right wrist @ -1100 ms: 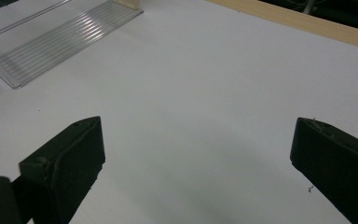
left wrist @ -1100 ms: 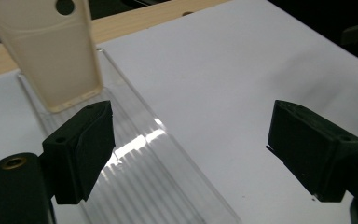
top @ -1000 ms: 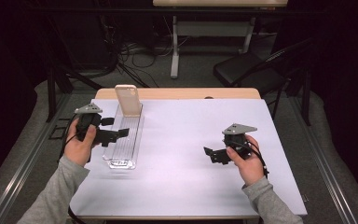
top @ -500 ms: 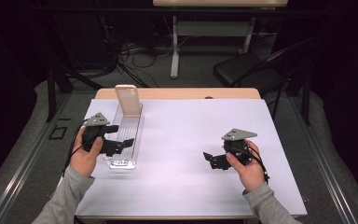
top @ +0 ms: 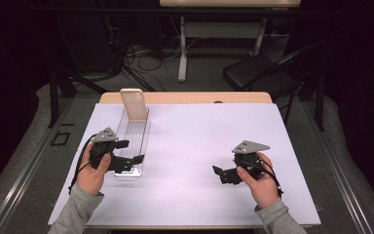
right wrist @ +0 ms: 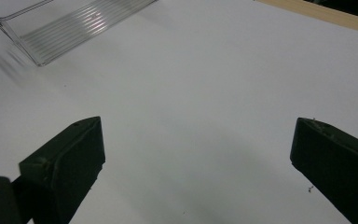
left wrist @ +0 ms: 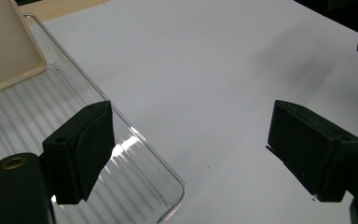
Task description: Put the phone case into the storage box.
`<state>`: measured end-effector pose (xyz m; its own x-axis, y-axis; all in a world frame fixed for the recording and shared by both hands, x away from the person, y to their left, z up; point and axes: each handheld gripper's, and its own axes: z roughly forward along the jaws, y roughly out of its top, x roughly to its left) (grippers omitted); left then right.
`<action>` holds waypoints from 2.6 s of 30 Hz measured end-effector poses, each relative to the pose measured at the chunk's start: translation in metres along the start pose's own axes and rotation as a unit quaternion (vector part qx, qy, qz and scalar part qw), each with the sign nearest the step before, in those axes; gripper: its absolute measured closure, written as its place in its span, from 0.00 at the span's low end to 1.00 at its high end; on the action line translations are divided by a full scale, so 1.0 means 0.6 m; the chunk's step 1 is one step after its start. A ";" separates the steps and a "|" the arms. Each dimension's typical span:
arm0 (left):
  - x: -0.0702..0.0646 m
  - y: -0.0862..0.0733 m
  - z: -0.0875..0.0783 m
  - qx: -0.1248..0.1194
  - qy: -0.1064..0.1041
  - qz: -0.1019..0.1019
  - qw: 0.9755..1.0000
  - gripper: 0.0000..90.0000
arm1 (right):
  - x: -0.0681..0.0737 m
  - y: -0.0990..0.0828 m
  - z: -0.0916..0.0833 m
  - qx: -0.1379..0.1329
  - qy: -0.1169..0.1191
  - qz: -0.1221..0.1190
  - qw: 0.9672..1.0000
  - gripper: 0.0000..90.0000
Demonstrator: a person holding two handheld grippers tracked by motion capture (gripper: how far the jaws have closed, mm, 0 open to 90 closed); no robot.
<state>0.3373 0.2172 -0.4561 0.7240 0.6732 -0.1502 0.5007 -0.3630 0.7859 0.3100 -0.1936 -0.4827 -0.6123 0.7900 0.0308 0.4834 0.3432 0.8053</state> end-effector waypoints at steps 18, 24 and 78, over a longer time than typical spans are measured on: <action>-0.010 -0.021 0.009 -0.005 -0.008 -0.003 1.000 0.17 | 0.000 -0.025 -0.012 -0.002 -0.011 0.009 1.000 0.03; -0.008 -0.033 0.010 -0.011 -0.006 -0.010 1.000 0.17 | -0.003 -0.030 -0.014 -0.004 -0.013 0.010 1.000 0.03; -0.003 -0.061 0.031 -0.034 -0.004 -0.002 0.999 0.17 | 0.023 -0.067 0.027 0.009 0.018 -0.022 1.000 0.03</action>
<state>0.3267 0.2171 -0.4956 0.7260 0.6693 -0.1582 0.4702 -0.3151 0.8244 0.2922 -0.1887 -0.5243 -0.6559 0.7546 0.0172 0.4660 0.3870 0.7957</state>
